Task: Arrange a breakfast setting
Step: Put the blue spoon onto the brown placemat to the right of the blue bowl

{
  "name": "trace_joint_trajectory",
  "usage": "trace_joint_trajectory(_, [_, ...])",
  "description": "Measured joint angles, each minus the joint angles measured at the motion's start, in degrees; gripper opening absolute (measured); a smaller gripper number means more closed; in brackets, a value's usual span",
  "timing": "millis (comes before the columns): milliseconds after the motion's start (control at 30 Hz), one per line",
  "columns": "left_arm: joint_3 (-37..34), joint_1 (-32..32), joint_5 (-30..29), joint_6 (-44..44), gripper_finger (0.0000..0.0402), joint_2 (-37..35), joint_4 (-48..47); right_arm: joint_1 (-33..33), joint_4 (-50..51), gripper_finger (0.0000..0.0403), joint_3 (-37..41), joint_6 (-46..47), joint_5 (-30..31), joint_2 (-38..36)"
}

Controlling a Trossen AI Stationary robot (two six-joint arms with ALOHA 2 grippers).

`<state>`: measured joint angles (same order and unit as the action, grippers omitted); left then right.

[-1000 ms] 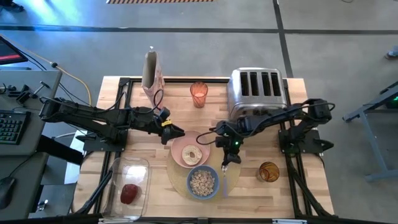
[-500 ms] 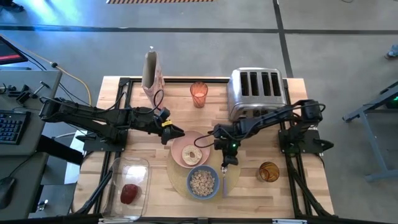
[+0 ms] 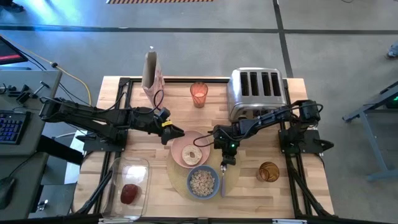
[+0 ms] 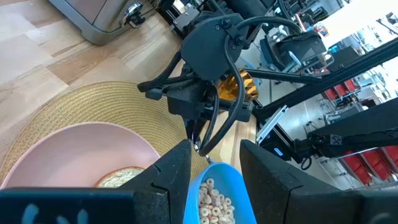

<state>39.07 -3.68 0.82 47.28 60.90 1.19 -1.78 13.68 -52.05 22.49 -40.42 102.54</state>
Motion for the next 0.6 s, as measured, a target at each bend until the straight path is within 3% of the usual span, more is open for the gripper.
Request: trace_joint_trajectory(600, [0.0,0.01,0.02,-1.0,0.0127,0.0,-0.04,0.0,0.67,0.0001,0.0,1.06,2.75,0.0])
